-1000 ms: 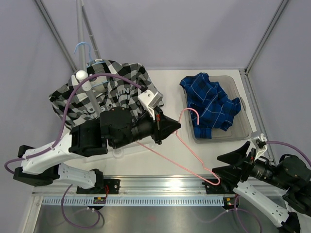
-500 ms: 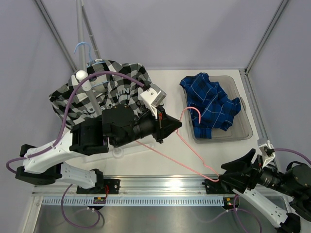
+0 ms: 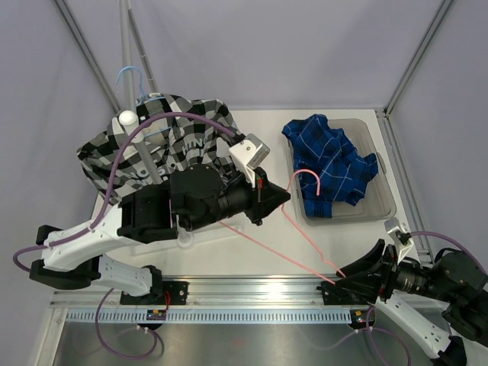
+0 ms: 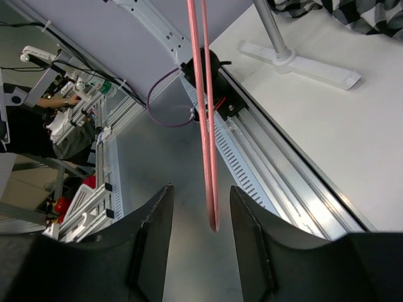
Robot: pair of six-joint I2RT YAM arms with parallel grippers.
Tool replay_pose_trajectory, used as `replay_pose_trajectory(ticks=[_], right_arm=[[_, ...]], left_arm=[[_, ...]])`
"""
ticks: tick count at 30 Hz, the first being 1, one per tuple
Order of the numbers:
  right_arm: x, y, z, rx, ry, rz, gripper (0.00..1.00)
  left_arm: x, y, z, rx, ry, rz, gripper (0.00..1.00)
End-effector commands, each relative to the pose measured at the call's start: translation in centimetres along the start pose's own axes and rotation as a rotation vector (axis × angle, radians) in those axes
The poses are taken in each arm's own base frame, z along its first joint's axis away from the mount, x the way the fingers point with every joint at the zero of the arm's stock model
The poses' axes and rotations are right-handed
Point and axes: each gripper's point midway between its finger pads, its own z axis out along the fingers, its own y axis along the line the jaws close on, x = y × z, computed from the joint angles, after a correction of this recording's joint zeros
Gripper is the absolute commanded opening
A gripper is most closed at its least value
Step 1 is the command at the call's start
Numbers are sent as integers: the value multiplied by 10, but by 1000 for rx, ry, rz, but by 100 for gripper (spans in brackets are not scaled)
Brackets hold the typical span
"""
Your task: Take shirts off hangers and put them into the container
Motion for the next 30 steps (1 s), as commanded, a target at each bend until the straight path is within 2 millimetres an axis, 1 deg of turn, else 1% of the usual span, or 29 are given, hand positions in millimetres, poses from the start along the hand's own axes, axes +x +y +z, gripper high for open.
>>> replay_pose_trajectory(ticks=[1, 3, 4, 5, 8, 10, 11, 12, 13, 14, 15, 16, 17, 18, 19, 20, 22, 23, 24, 25, 27, 28, 29, 30], right_arm=[[3, 15, 4, -99, 27, -12, 46], [5, 16, 7, -115, 40, -11, 42], [5, 16, 7, -115, 40, -13, 10], [5, 15, 7, -113, 40, -19, 0], [3, 21, 4, -140, 24, -41, 0], [-1, 27, -1, -152, 2, -60, 0], [-2, 27, -1, -150, 1, -65, 0], [-4, 26, 0, -139, -1, -67, 0], [-8, 26, -1, -127, -11, -75, 0], [-9, 25, -2, -116, -14, -80, 0], [-11, 22, -1, -88, -4, -79, 0], [-14, 16, 1, -52, -8, -80, 0], [-15, 11, 3, -25, 4, -86, 0], [-15, 9, 1, -2, 10, -82, 0], [-18, 4, 2, 31, -1, -86, 0], [-20, 1, 1, 49, -3, -95, 0], [-26, -5, 0, 103, -7, -98, 0], [-26, -10, 1, 134, 10, -97, 0], [-33, -10, -3, 160, -9, -107, 0], [-39, -18, -5, 218, -23, -110, 0], [-45, -31, -7, 316, -5, -103, 0], [-50, -42, -7, 380, -13, -103, 0], [-53, -47, -2, 404, 6, -110, 0], [-59, -52, -1, 430, -3, -111, 0]], left_arm=[[-28, -12, -3, 40, -81, -10, 0], [-27, -14, -2, 44, -79, -8, 0], [-27, -13, -1, 42, -78, -8, 0], [-27, -13, -1, 43, -80, -9, 0], [-26, -11, -2, 34, -77, -10, 0], [-25, -9, -6, 28, -78, -14, 7], [-23, -7, -6, 23, -74, -15, 23], [-23, -6, -8, 23, -75, -17, 34], [-21, -6, -9, 27, -72, -23, 42], [-26, -9, -16, 48, -90, -30, 48], [-23, -13, -18, 81, -81, -32, 59], [-25, -17, -22, 104, -87, -42, 62], [-35, -22, -34, 145, -119, -54, 66], [-33, -29, -39, 191, -112, -54, 79], [-36, -32, -45, 212, -120, -66, 80], [-44, -34, -58, 240, -147, -74, 80], [-41, -32, -66, 243, -146, -88, 80], [-40, -26, -74, 225, -145, -96, 80], [-36, -22, -76, 215, -139, -101, 79], [-21, -16, -74, 192, -103, -104, 79], [-12, -7, -80, 167, -87, -111, 78], [-3, -2, -79, 148, -64, -112, 77], [5, 4, -81, 128, -40, -107, 77], [8, 6, -84, 120, -30, -109, 76]])
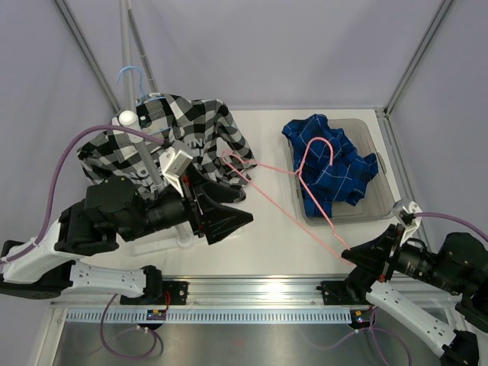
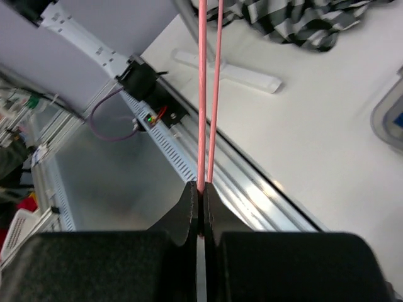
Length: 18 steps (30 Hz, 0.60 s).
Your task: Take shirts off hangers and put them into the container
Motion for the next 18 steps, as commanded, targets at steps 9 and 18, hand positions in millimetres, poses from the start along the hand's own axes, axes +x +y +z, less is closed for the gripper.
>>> replay_pose_trajectory(ticks=[9, 18], right_arm=[[-107, -25, 86, 208, 46, -177, 0], [-154, 17, 117, 21, 110, -291, 0]], left_arm=[[156, 38, 24, -150, 365, -20, 0], [274, 72, -5, -377, 541, -34, 0]])
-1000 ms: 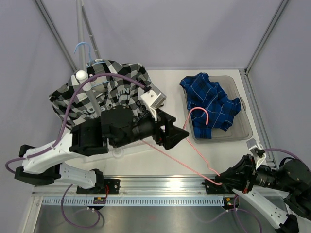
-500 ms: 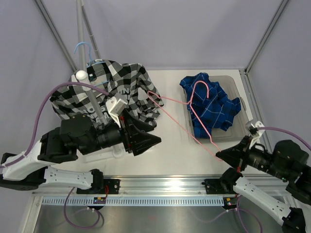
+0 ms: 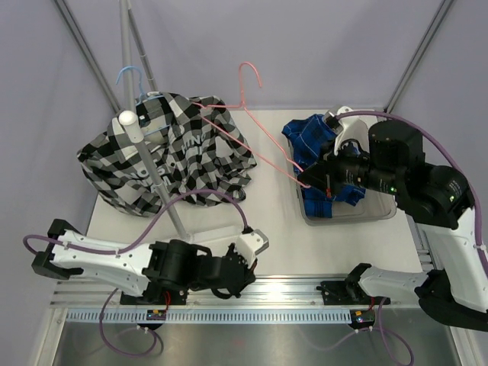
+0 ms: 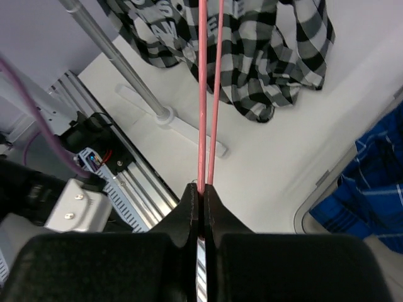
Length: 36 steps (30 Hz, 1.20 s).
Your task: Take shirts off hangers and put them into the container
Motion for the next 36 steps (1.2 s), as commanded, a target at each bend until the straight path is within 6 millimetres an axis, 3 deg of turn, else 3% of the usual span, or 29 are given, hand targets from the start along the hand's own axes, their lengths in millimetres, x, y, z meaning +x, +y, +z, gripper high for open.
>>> replay_pose_trajectory(ticks=[1, 4, 8, 13, 18, 23, 27, 36], right_arm=[[-20, 30, -13, -171, -45, -103, 0], [-19, 42, -12, -248, -29, -133, 0], [-15, 54, -9, -327, 10, -132, 0], [-8, 52, -11, -313, 36, -111, 0], [9, 44, -43, -244, -2, -85, 0], [25, 55, -66, -309, -12, -102, 0], [28, 73, -58, -439, 26, -119, 0], [-2, 84, -15, -538, 39, -127, 0]], left_arm=[[19, 10, 9, -38, -54, -128, 0], [43, 8, 18, 7, -52, -169, 0], [59, 2, 23, 70, -56, -204, 0], [59, 2, 20, 59, -65, -196, 0], [47, -3, 17, 69, -93, -165, 0], [47, -9, 19, 83, -88, -140, 0], [46, -16, 22, 96, -81, -137, 0], [50, -21, 20, 115, -76, -143, 0]])
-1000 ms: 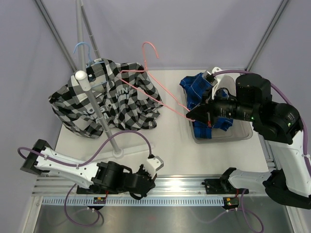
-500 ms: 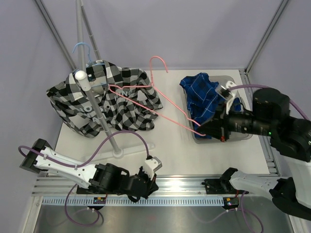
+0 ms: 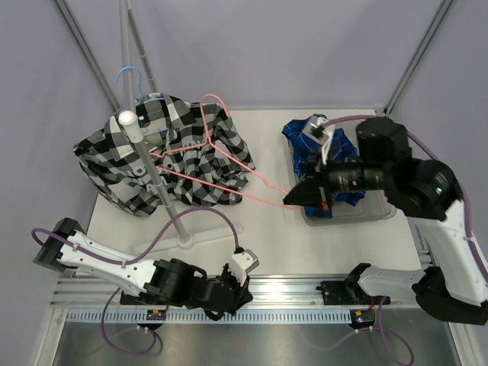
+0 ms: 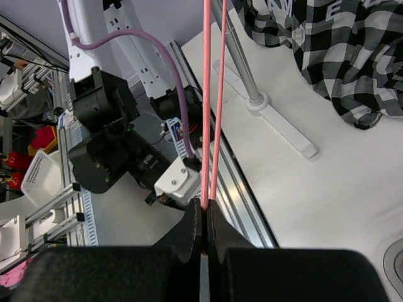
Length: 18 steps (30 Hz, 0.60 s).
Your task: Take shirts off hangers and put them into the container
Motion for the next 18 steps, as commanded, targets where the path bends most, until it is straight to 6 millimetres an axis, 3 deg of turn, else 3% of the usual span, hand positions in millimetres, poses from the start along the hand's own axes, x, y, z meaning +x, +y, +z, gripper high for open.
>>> replay_pose_trajectory(ticks=[1, 7, 11, 18], right_arm=[[-23, 12, 19, -159, -25, -152, 0], [-44, 7, 62, -302, 28, -171, 0], [-48, 33, 70, -591, 68, -200, 0], [-54, 21, 97, -675, 119, -179, 0]], left_arm=[[-20, -22, -7, 61, -68, -40, 0], [-21, -27, -9, 73, -77, -36, 0], [-21, -29, -10, 76, -77, -35, 0], [-23, -24, -13, 63, -89, -44, 0]])
